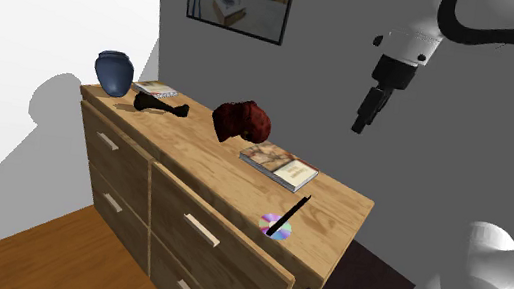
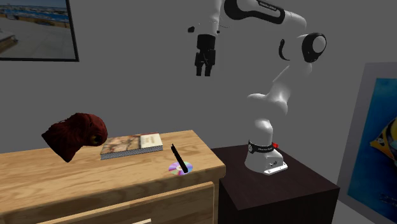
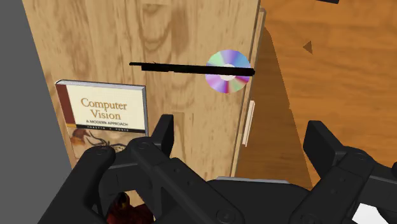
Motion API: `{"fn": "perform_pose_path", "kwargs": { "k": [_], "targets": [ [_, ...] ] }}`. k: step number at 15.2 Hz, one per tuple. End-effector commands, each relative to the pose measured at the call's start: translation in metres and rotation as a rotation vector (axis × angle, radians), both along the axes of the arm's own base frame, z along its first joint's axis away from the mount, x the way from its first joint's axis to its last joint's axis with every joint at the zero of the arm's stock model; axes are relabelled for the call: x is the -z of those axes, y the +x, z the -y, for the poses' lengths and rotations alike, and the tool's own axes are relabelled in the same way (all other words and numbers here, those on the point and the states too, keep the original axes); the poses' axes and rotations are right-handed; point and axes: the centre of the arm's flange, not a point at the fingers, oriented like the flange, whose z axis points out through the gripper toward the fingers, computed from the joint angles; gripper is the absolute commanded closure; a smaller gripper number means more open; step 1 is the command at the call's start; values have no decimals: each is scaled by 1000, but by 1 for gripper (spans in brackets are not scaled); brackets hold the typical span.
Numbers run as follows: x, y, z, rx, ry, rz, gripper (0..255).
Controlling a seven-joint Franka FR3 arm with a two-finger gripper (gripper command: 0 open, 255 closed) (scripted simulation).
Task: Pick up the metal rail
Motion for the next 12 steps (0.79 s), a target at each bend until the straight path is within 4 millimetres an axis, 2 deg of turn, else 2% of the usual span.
{"fn": "perform_pose_path", "kwargs": {
  "k": [1,12],
  "targets": [
    [0,0,0,0,0,0,0],
    [134,37,38,-571,-87,-32,0]
  ]
}}
